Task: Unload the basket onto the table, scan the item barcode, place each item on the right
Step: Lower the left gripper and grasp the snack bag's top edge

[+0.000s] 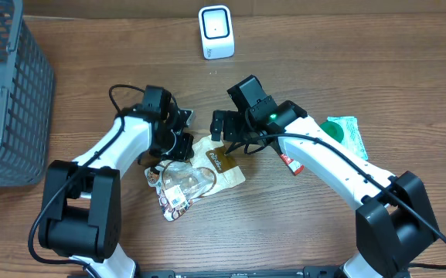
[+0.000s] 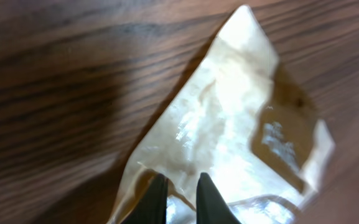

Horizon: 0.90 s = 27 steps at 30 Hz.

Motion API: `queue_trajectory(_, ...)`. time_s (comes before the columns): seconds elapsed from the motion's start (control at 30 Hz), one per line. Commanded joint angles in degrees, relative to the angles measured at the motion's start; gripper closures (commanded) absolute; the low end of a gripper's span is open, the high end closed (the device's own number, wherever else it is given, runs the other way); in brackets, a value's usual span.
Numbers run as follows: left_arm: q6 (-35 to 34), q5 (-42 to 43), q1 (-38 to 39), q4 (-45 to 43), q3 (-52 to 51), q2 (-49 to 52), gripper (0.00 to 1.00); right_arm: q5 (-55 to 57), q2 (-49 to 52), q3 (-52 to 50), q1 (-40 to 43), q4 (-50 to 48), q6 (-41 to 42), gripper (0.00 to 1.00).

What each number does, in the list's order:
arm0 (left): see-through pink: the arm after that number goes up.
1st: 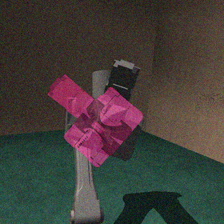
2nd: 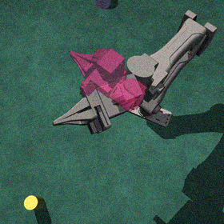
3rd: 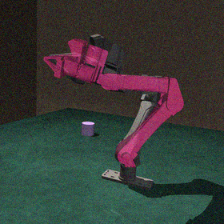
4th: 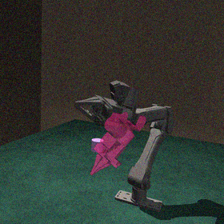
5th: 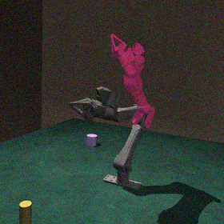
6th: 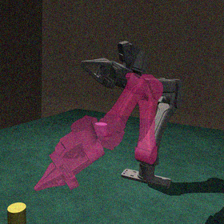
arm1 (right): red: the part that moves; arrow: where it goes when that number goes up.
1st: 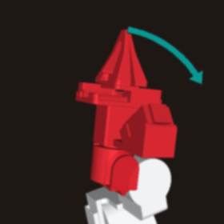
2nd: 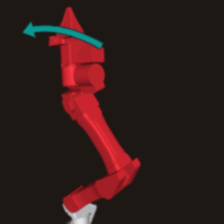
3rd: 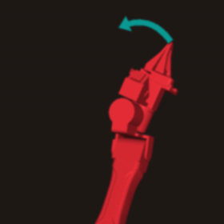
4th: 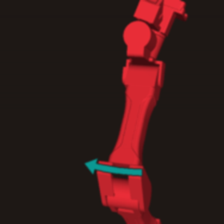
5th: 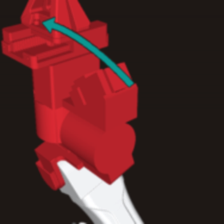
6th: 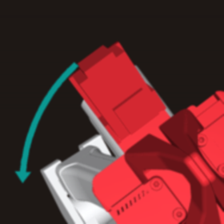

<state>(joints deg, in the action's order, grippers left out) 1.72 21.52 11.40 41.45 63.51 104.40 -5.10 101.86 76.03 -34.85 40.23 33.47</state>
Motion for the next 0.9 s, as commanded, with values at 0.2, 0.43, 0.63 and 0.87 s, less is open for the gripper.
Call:
queue_trajectory(0.2, -4.13, -1.66, -0.52, 16.37, 16.98, -0.7, 0.86, 0.57, 0.31, -0.24, 0.52, 0.59, 0.17, 0.0)
queue_trajectory(0.43, -12.61, -5.2, -4.79, 26.1, 21.94, -2.19, 0.94, 0.57, 0.31, -0.24, 0.52, 1.09, 0.15, 0.0)
queue_trajectory(0.63, -16.68, -7.78, -8.7, 28.02, 21.9, -10.19, 0.95, 0.57, 0.31, -0.24, 0.52, 1.46, 0.15, 0.0)
queue_trajectory(0.87, -21.42, -14.86, -7.93, 32.04, 19.52, -20.09, 0.95, 0.57, 0.31, -0.24, 0.52, 1.42, 0.17, 0.0)
